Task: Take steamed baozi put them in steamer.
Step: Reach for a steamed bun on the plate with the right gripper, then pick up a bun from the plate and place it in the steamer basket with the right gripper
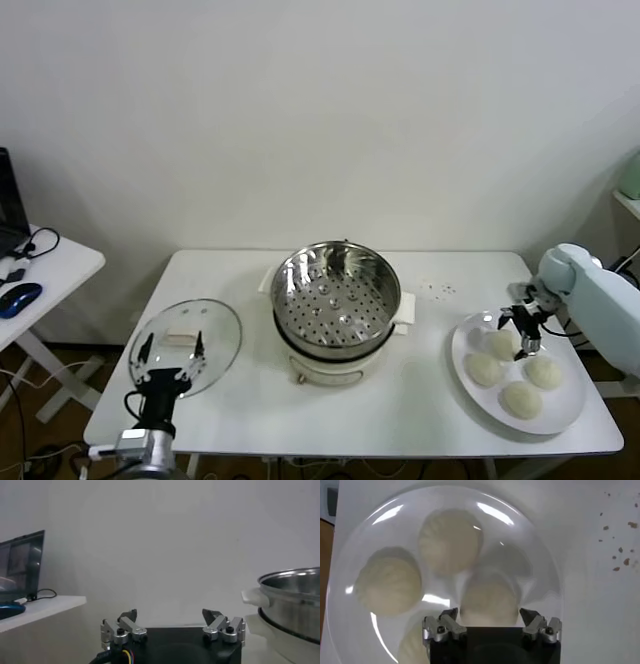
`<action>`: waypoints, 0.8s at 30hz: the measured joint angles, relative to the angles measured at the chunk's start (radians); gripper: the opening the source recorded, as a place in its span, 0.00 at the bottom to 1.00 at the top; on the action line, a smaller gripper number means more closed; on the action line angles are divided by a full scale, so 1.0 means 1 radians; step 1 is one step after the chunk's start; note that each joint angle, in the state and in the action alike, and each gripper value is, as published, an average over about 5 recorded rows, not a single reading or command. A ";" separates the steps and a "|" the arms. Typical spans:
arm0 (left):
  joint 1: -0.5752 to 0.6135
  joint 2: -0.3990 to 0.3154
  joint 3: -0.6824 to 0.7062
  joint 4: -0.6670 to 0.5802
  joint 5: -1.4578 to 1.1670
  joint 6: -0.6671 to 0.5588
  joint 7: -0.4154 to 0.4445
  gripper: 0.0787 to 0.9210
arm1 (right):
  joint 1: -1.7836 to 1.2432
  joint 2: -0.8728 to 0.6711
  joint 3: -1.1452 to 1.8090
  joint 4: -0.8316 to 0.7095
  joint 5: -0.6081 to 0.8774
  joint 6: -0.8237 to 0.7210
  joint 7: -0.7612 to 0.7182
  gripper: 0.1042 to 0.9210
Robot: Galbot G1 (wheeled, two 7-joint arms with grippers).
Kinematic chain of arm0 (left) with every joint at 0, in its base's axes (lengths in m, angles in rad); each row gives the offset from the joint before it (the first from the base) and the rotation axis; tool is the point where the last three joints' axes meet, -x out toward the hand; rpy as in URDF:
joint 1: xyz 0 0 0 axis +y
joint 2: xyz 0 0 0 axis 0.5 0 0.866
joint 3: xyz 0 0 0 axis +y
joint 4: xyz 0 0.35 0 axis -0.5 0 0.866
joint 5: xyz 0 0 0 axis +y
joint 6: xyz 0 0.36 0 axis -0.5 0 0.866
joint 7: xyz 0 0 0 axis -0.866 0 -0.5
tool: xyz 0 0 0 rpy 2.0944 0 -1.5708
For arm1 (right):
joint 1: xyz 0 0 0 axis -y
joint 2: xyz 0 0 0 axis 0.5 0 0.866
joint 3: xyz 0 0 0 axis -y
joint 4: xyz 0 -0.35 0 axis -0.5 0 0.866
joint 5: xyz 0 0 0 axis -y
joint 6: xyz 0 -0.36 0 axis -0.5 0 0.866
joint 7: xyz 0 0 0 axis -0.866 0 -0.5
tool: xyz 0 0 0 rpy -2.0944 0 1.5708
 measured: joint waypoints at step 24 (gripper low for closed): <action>0.000 -0.001 0.009 -0.007 -0.004 0.007 -0.013 0.88 | 0.135 -0.033 -0.076 0.087 0.085 0.029 -0.002 0.74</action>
